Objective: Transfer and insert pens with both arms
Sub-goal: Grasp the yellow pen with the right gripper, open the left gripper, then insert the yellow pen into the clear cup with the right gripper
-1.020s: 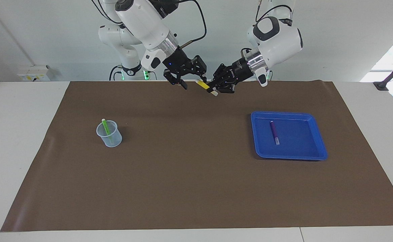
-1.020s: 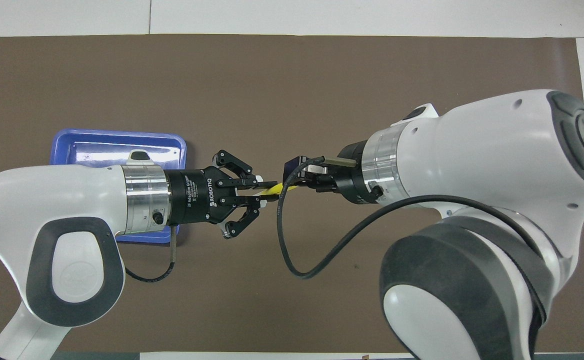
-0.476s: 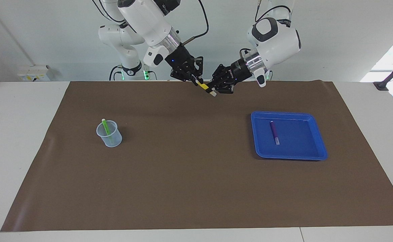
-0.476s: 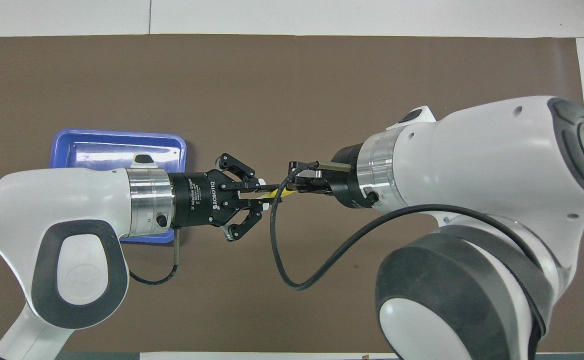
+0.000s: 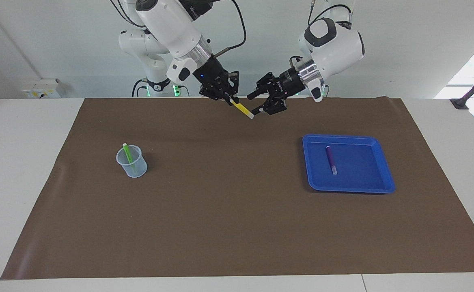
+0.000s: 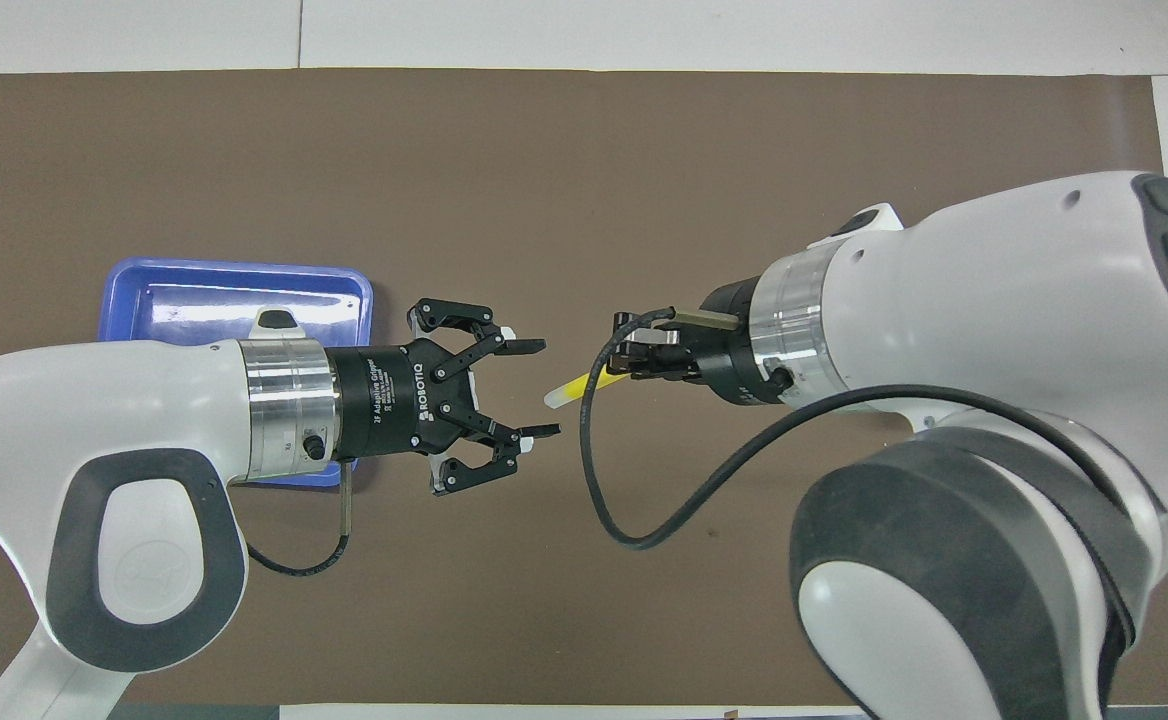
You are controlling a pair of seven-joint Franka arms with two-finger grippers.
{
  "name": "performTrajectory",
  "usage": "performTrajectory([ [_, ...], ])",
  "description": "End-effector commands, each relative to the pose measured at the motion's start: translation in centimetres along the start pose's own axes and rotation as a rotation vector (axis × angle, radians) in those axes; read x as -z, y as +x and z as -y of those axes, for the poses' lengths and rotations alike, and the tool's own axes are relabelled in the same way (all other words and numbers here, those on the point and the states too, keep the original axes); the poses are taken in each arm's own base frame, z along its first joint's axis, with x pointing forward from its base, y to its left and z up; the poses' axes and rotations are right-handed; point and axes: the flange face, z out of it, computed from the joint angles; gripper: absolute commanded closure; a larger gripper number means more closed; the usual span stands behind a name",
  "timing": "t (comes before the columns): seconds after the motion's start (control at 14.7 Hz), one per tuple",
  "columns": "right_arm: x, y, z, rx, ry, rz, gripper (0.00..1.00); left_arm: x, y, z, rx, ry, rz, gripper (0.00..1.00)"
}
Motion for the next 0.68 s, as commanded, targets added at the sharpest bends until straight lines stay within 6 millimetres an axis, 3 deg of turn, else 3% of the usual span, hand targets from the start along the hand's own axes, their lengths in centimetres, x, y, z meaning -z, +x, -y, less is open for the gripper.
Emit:
performTrajectory([
  [0.0,1.2,0.8,-2.7,-0.002,-0.089,-0.039,1.0,0.8,1.0,0.6,-0.073,-0.017,-0.079,0.0],
  [0.2,2.5,2.3,-6.1,0.035,-0.204,-0.065,1.0,0.7,2.1,0.5,-0.218,-0.003,-0.178,0.0],
  [0.34,3.3,3.1,-9.2,0.094,-0.305,-0.074,1.0,1.8,3.0,-0.1,-0.313,0.0,-0.227,0.0],
  [0.48,4.0,3.6,-13.1,0.177,-0.371,-0.057,1.0,3.3,4.5,-1.3,-0.397,0.001,-0.291,0.0],
  [0.61,5.1,4.5,-18.0,0.233,-0.412,-0.045,1.0,5.7,7.4,-2.6,-0.536,0.064,-0.346,0.0],
])
